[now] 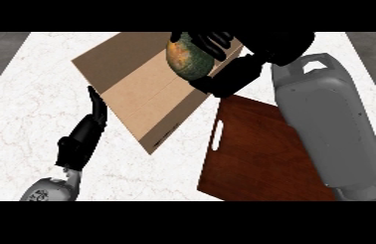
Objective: Pick the squash from the tray and place it in the cardboard box
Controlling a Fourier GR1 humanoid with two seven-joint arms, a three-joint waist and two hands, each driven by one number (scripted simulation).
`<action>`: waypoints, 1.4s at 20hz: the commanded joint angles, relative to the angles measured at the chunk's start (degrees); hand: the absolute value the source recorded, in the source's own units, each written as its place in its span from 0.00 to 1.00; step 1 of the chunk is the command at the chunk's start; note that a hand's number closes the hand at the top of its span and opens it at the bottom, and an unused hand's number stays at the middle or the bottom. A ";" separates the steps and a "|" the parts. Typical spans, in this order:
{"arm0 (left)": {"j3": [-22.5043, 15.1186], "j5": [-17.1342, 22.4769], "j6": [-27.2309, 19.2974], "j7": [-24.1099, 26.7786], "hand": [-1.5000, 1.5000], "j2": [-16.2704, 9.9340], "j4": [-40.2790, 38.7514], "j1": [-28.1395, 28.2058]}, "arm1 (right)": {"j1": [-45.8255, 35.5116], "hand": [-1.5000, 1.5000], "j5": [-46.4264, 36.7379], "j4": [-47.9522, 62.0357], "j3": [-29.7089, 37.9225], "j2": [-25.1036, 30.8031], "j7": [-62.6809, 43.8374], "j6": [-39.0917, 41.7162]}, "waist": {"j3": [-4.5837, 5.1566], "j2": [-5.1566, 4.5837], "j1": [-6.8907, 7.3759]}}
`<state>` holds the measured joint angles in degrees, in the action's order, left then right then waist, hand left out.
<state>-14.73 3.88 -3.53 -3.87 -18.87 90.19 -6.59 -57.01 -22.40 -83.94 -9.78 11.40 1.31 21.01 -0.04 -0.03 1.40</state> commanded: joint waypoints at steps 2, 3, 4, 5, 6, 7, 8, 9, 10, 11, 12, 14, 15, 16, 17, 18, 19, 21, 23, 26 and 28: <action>-2.61 -0.70 1.75 -3.42 0.50 2.48 0.98 -6.38 | -5.88 1.00 -7.39 11.14 -2.65 -3.26 3.41 -5.43 | 0.08 -0.46 -0.13; -0.96 -0.59 2.25 -0.95 0.50 2.78 -4.04 -9.11 | -5.09 1.00 -7.67 9.07 -3.71 -3.00 3.02 -4.45 | 0.10 -0.44 -1.23; -1.29 -0.60 2.86 1.48 0.50 1.96 -2.02 -4.05 | -4.81 1.00 -9.63 11.43 -4.71 -3.82 3.95 -5.93 | 0.10 -0.31 -0.64; -1.47 -0.86 1.79 -2.42 0.50 3.25 -2.16 -7.62 | -5.59 1.00 -9.32 13.14 -4.35 -4.41 4.66 -5.97 | 0.08 -0.35 -0.90; -0.72 0.00 3.34 -0.18 0.50 2.63 -3.44 -7.35 | -4.95 1.00 -10.09 15.65 -4.08 -3.98 8.02 -7.55 | 0.09 -0.51 -0.81; -2.27 -1.57 2.22 0.74 0.50 3.25 -2.12 -5.52 | -3.29 1.00 -13.86 17.19 -7.96 -7.35 7.90 -11.63 | 0.10 -0.58 -0.40; 0.15 0.32 4.53 -0.04 0.50 1.35 -3.54 -7.62 | -3.68 1.00 -13.90 18.81 -7.53 -7.48 7.76 -11.45 | 0.09 -0.53 -0.76; -1.06 -0.65 2.97 -0.42 0.50 2.45 -0.79 -5.97 | -2.15 1.00 -14.99 20.15 -8.74 -9.29 8.48 -13.54 | 0.07 -0.43 -0.51; -3.02 -1.78 1.62 0.04 0.50 3.76 1.82 -2.47 | -2.38 1.00 -15.16 21.96 -8.14 -7.92 9.53 -12.72 | 0.06 -0.30 -0.32; -1.56 -0.86 2.95 -0.61 0.50 2.79 0.00 -4.38 | -4.52 1.00 -15.23 26.39 -7.36 -8.31 10.38 -12.49 | 0.07 -0.48 -0.23; -1.63 -1.18 3.24 -0.80 0.50 2.78 -1.09 -6.02 | -9.54 1.00 -12.33 30.05 -4.14 -10.57 7.27 -10.38 | 0.10 -0.67 0.07; -2.19 -1.52 2.67 -0.99 0.50 3.22 0.41 -4.18 | -5.23 0.00 -10.06 30.21 -4.94 -11.24 4.93 -10.13 | 0.07 -0.43 -0.28; -2.55 -2.06 2.38 -0.16 0.50 3.75 -0.63 -4.30 | -5.21 0.00 -8.59 32.87 -5.01 -11.28 5.14 -9.71 | 0.09 -0.65 0.00; -2.08 -2.55 2.50 0.20 0.50 3.80 -2.36 -6.43 | -5.86 0.00 -7.86 34.00 -5.03 -11.30 6.20 -8.89 | 0.09 -0.68 -0.39; -1.48 -1.51 3.17 -1.27 0.50 3.31 -1.06 -6.17 | -6.18 0.00 -7.59 36.36 -4.63 -11.32 7.74 -8.98 | 0.07 -0.64 -0.13; -1.80 -1.57 3.30 0.46 0.50 3.27 -0.31 -3.21 | -7.73 0.00 -6.85 39.57 -5.51 -11.34 8.00 -10.34 | 0.09 -0.64 0.65; -2.09 -3.17 2.77 2.32 0.50 4.27 -3.96 -5.52 | -7.39 0.00 -7.77 40.22 -4.94 -11.35 10.13 -10.56 | 0.09 -0.70 -0.20; -2.17 -2.88 1.64 -1.65 0.50 5.42 -1.55 -7.38 | -8.10 0.00 -5.66 43.39 -2.87 -11.37 14.10 -10.56 | 0.05 -0.77 -0.03; -1.64 -1.39 3.82 -0.76 0.50 4.33 -1.46 -6.60 | -7.94 0.00 1.41 42.61 -1.79 -11.38 14.31 -11.53 | 0.05 -0.79 0.64; -2.38 -2.45 2.31 -2.51 0.50 4.87 0.64 -6.04 | -7.04 0.00 8.07 42.68 4.69 -11.39 16.70 -12.38 | -0.04 -0.70 0.10; -0.28 -1.10 3.64 -1.28 0.50 3.78 -1.10 -7.19 | -6.66 0.00 12.81 44.53 6.75 -11.39 18.15 -12.98 | 0.00 -1.01 0.42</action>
<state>-13.80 1.91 -2.15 -5.10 -17.03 90.17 -7.72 -64.40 -17.31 -40.96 -7.42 0.09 16.88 8.89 0.02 -0.74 2.60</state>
